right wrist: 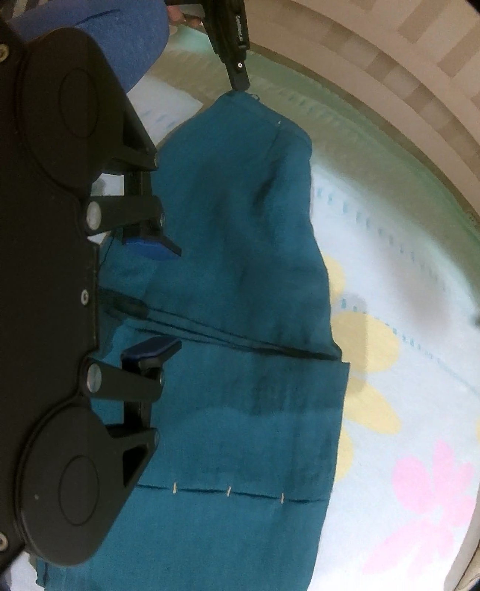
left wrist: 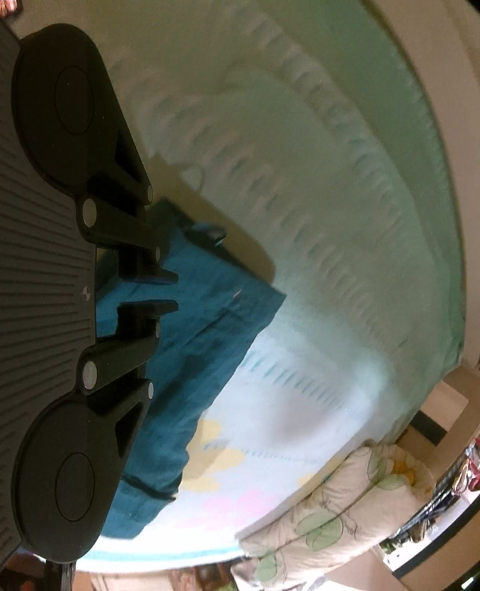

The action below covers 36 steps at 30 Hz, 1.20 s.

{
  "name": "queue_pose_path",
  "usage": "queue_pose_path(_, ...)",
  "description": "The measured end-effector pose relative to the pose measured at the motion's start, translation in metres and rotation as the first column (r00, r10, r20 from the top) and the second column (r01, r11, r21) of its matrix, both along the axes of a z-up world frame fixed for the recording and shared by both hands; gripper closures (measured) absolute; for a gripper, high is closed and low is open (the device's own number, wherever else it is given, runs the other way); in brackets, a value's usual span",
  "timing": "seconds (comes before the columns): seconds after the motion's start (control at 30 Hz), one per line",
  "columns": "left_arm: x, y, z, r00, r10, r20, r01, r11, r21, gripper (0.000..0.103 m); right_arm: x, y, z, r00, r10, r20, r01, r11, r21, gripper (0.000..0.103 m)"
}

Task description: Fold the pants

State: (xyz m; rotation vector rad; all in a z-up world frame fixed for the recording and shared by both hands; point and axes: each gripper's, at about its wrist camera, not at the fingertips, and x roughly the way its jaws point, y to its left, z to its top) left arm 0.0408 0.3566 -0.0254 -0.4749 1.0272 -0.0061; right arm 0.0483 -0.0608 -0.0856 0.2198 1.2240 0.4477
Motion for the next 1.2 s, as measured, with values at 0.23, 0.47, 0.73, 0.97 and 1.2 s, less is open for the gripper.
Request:
queue_pose_path(0.23, -0.006, 0.009, -0.032, 0.999, -0.001, -0.05, 0.0, 1.0, -0.018, 0.095, 0.003, 0.011, -0.005, 0.999, 0.029, -0.017, -0.029, 0.999, -0.016, 0.048)
queue_pose_path(0.47, -0.028, 0.009, -0.048, 0.998, 0.041, -0.039, -0.045, 0.994, -0.104, 0.095, 0.006, 0.009, -0.011, 0.999, 0.029, -0.039, -0.029, 0.999, -0.02, 0.048)
queue_pose_path(0.73, -0.046, 0.009, -0.029, 0.998, 0.063, 0.032, -0.064, 0.998, 0.016, 0.03, 0.008, 0.004, -0.021, 0.998, 0.016, -0.069, -0.017, 1.0, -0.017, 0.048)
queue_pose_path(0.97, -0.036, 0.017, -0.049, 0.995, 0.097, -0.005, -0.097, 0.991, -0.091, 0.029, 0.008, 0.003, -0.023, 0.997, 0.014, -0.072, -0.015, 1.0, -0.011, 0.048)
queue_pose_path(1.2, -0.009, 0.014, -0.051, 0.996, 0.089, 0.018, -0.086, 0.992, -0.095, 0.018, 0.01, 0.003, -0.025, 0.997, 0.012, -0.079, -0.012, 1.0, -0.004, 0.048)
